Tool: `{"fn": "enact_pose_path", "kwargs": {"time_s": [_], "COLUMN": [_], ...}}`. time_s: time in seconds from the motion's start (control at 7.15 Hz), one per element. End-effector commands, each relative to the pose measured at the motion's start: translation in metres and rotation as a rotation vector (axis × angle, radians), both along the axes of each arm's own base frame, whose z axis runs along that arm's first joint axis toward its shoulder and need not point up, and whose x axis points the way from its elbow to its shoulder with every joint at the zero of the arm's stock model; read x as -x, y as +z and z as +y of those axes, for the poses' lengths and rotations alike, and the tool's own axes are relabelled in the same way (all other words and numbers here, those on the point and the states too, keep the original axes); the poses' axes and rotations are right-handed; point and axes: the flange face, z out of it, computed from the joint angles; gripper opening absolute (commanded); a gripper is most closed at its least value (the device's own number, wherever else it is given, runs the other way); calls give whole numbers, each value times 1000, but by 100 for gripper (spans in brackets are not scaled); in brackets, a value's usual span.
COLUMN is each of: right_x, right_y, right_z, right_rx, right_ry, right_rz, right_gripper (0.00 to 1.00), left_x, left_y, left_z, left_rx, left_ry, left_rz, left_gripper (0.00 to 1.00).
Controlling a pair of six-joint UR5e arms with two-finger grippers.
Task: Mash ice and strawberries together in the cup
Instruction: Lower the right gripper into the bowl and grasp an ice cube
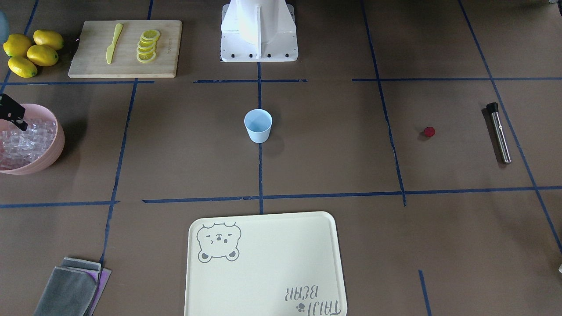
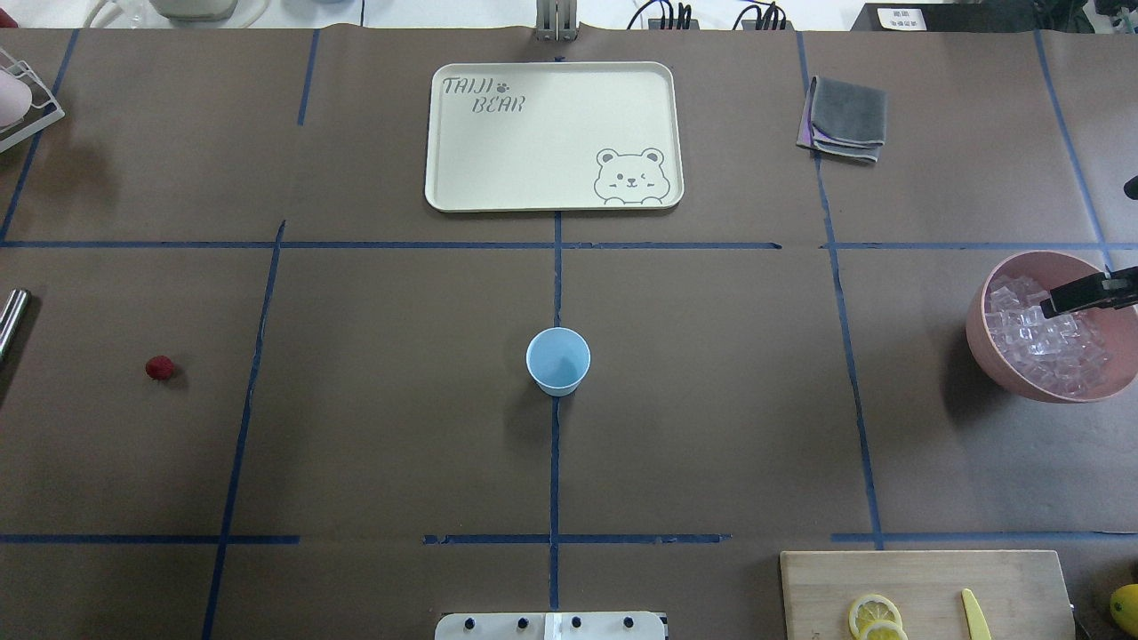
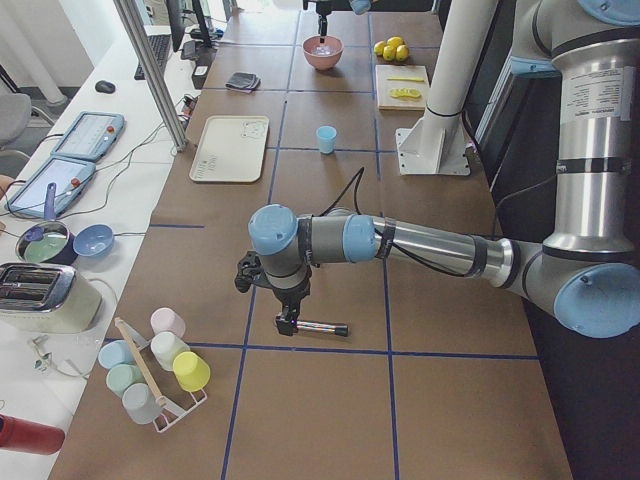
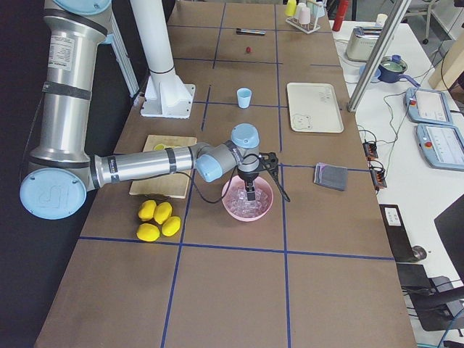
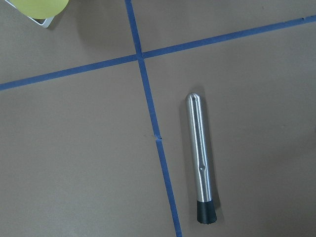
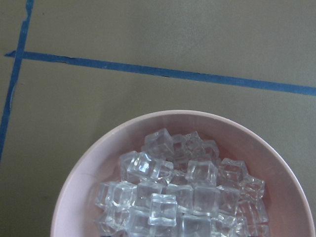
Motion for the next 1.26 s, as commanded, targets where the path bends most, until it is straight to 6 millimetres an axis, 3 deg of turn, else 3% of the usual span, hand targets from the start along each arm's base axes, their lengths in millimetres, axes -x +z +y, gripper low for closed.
{"fn": "enact_pose_path", "kwargs": {"time_s": [0.0,0.56,1.12], "right_x": [7,27,29], "right_y": [12,15,23], "right_z": [6,16,23], "right_rx": [-7,-3,8], "right_ry": [-20,-71,-81], "right_rz": [-12,-6,10], "right_gripper": [90,81,75], "left_x": [0,0,0], "left_y": [0,5,7], "left_z": [0,0,0], "left_rx": [1,12,14], "left_ry": [0,0,0], "left_rz": [0,0,0], "left_gripper": [100,100,100]}}
